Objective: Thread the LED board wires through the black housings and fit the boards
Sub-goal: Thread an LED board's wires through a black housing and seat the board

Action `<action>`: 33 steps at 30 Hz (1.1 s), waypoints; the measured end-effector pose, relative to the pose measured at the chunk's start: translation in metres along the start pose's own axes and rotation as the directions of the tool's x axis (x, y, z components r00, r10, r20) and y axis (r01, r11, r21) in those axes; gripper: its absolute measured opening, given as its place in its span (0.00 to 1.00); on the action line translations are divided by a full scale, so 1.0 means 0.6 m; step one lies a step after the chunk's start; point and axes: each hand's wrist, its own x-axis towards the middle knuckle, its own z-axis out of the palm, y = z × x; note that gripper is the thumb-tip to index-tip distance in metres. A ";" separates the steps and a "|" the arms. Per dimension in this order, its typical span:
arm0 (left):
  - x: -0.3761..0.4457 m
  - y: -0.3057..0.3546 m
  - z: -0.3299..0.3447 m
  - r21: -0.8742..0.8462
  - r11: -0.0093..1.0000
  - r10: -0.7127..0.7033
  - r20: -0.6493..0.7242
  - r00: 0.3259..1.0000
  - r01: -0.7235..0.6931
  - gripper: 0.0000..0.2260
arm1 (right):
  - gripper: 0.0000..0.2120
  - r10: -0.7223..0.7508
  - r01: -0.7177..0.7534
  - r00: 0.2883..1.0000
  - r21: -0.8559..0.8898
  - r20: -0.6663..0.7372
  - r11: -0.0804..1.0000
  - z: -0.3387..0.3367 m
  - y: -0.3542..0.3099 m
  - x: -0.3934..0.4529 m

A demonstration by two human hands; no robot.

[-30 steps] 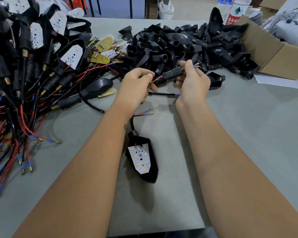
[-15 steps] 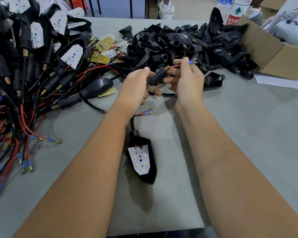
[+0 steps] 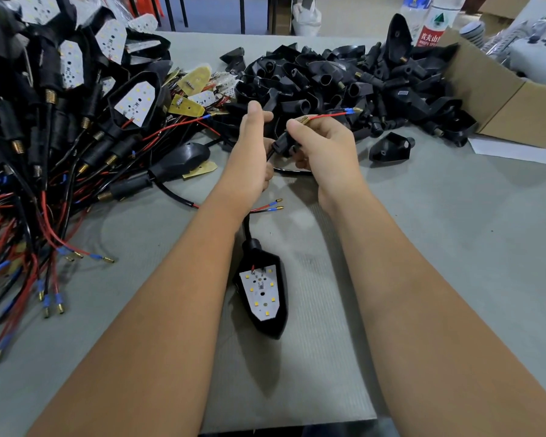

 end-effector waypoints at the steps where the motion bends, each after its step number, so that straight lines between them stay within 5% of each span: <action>1: -0.001 -0.002 0.000 0.008 1.000 0.014 0.021 1.000 -0.014 0.22 | 0.04 -0.003 0.003 1.000 -0.022 -0.006 1.000 0.000 0.001 0.001; 6: -0.012 -0.002 0.005 0.101 0.992 0.063 0.095 0.993 -0.072 0.30 | 0.06 -0.035 0.029 0.998 -0.124 -0.050 0.992 0.000 0.009 0.004; 18: -0.014 -0.003 0.003 0.068 0.996 0.052 0.143 0.988 -0.062 0.27 | 0.16 -0.035 0.044 0.997 -0.162 0.063 0.986 0.003 0.008 0.004; 27: -0.009 0.022 -0.006 0.016 1.000 0.000 0.043 0.999 -0.001 0.13 | 0.06 0.053 -0.047 0.998 0.182 -0.029 0.982 0.000 0.007 0.009; 33: -0.011 0.020 -0.019 0.180 0.983 -0.030 0.081 0.996 0.015 0.06 | 0.04 0.078 -0.050 0.993 0.282 -0.090 0.958 -0.006 0.007 0.013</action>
